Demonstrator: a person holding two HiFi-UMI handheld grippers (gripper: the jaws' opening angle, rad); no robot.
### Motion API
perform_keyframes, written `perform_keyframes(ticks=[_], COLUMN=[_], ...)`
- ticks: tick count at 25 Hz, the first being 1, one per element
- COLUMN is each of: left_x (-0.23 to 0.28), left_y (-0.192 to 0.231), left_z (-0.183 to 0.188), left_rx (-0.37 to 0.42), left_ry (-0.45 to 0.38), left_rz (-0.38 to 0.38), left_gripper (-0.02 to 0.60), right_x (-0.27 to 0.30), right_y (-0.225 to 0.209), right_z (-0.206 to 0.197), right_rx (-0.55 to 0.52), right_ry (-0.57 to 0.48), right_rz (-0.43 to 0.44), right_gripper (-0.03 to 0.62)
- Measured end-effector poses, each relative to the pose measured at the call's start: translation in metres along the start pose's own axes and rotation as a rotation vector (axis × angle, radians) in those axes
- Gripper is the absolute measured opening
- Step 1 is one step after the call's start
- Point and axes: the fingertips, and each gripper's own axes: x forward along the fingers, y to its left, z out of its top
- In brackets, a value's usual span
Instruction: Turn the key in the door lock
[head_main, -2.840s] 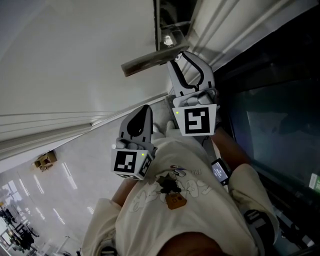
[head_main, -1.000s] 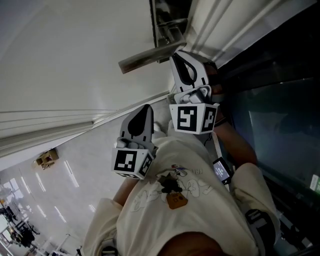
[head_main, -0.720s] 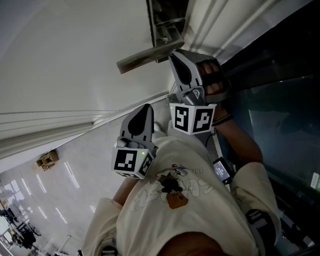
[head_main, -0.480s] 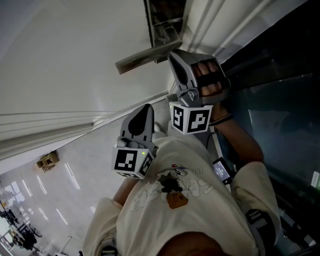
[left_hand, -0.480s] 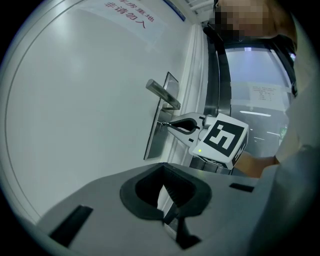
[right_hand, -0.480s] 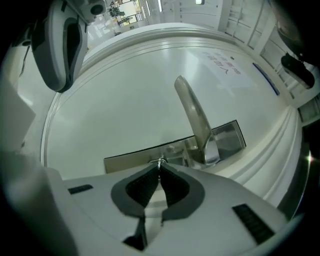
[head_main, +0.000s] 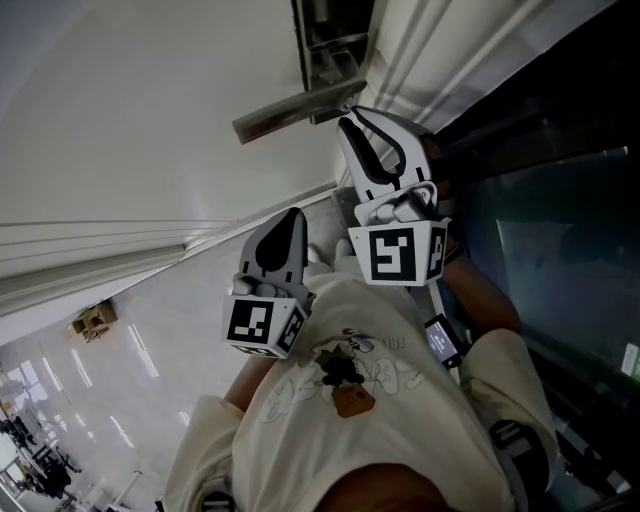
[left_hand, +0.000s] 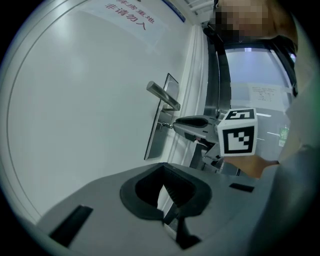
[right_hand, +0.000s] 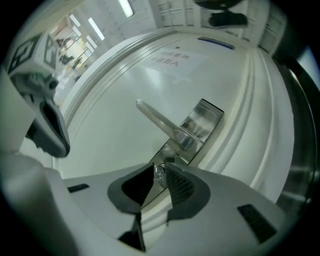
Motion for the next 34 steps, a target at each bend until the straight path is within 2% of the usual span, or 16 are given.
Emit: perform_keyframes(ticks=[3, 5, 7, 19, 34], left_x=[0.0, 0.0, -0.001, 0.002, 0.005], left_y=[0.0, -0.001, -0.001, -0.01, -0.017], left_z=[0.001, 0.001, 0.003, 0.008, 0.009], left_rx=[0.001, 0.001, 0.001, 0.002, 0.009], left_ry=[-0.002, -0.001, -0.001, -0.018, -0.009], left_rz=[-0.001, -0.001, -0.003, -0.024, -0.056], left_gripper=[0.006, 0.006, 0.006, 0.006, 0.006], right_x=[-0.013, -0.02, -0.026, -0.047, -0.051], right_y=[-0.004, -0.006, -0.008, 0.025, 0.04], right_z=[0.005, 0.001, -0.003, -0.03, -0.033], right_rx=[0.293, 0.475, 0.559, 0.771, 0.803], right_ry=[-0.074, -0.088, -0.094, -0.049, -0.025], right_rz=[0.037, 0.042, 0.029, 0.043, 0.05], right_gripper=[0.044, 0.012, 0.008, 0.006, 0.006])
